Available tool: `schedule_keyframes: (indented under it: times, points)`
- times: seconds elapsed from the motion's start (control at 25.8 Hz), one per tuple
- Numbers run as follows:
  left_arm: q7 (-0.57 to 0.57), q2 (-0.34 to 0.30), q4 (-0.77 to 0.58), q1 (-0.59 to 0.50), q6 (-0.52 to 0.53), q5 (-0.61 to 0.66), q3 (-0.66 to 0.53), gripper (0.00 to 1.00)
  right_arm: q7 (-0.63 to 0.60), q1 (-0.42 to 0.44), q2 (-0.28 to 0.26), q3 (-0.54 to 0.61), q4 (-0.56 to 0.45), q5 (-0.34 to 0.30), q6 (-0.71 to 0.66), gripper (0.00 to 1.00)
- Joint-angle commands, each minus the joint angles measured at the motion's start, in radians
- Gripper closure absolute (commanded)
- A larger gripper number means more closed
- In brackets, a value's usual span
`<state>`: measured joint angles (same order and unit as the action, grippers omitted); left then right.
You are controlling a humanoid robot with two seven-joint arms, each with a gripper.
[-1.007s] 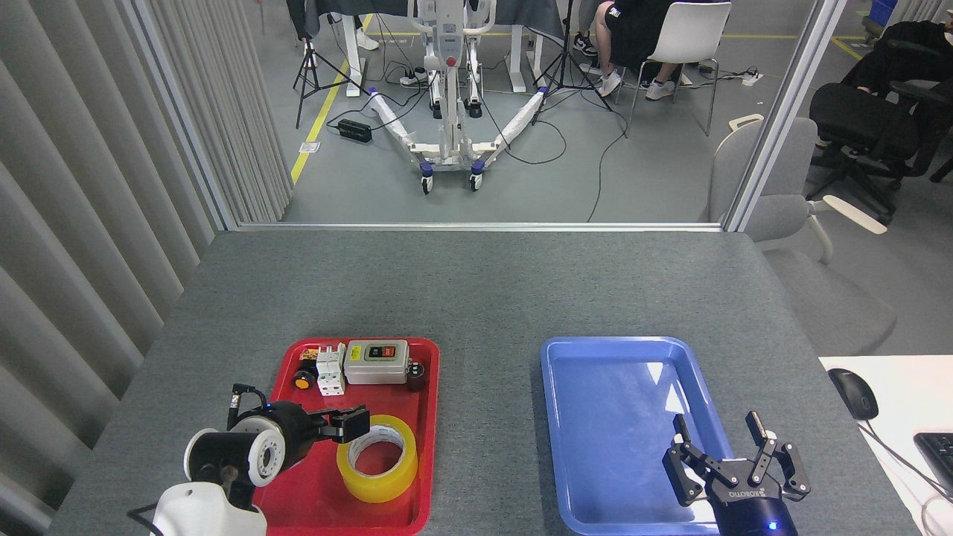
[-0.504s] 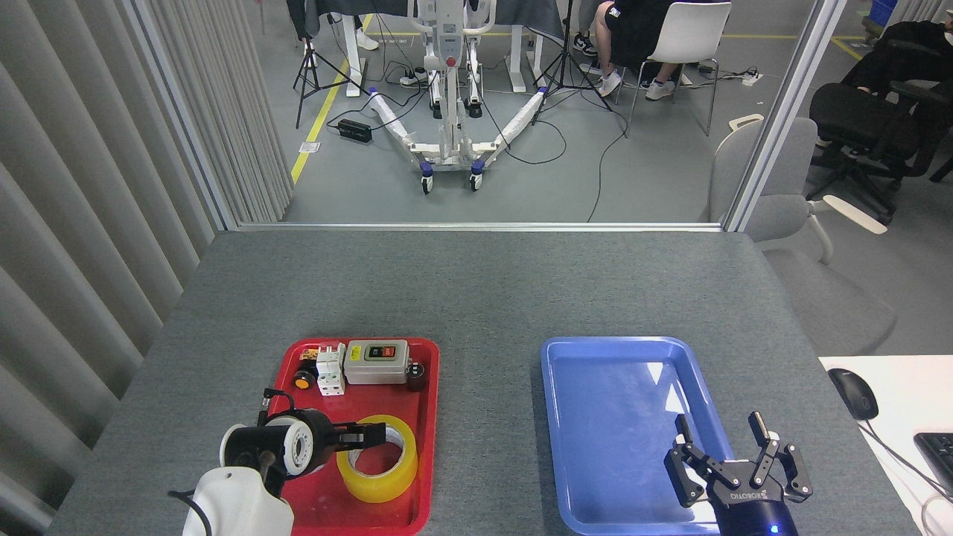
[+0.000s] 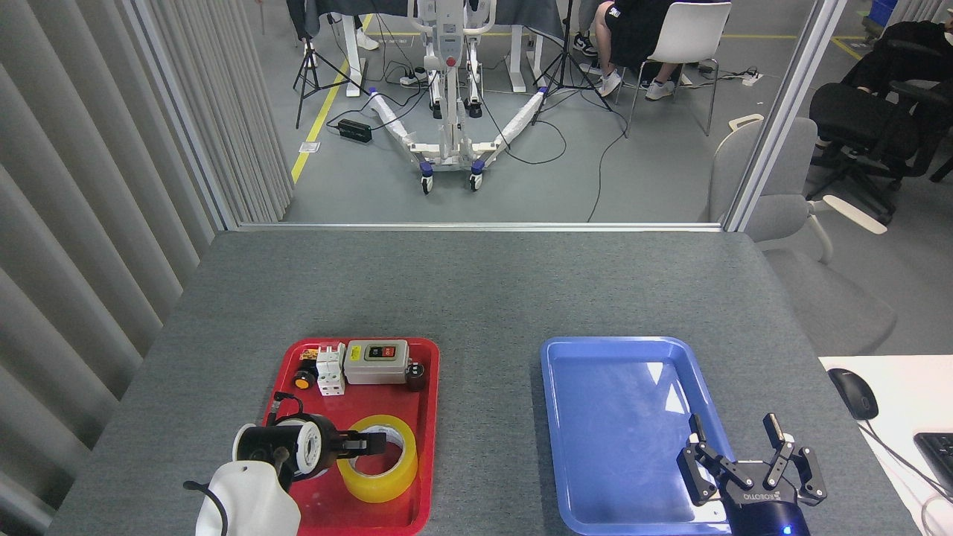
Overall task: Place and move tape with both arms
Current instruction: 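Insert the left gripper into the tape roll's hole and close it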
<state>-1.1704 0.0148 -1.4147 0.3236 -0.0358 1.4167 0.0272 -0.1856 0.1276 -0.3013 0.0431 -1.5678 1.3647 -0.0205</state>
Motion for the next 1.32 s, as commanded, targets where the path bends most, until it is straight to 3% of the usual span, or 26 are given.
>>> schedule_keyframes:
  times: [0.0,0.77,1.08,1.28]
  points:
    - [-0.003,-0.001,0.022,0.011,0.001,0.001,0.0,0.0,0.005,0.004,0.001,0.001,0.0,0.002,-0.002,0.01]
    - [0.003,0.002,0.174,0.048,-0.001,0.007,0.0,0.0,0.005,0.009,0.001,-0.005,0.002,0.013,-0.002,0.01]
    - [0.014,0.004,0.175,0.046,-0.082,0.01,0.008,0.0,0.006,0.004,0.001,-0.006,0.002,0.014,-0.002,0.01]
    - [0.031,0.004,0.172,0.048,-0.125,0.01,0.033,0.2,0.005,0.007,0.001,-0.008,0.002,0.016,-0.002,0.01]
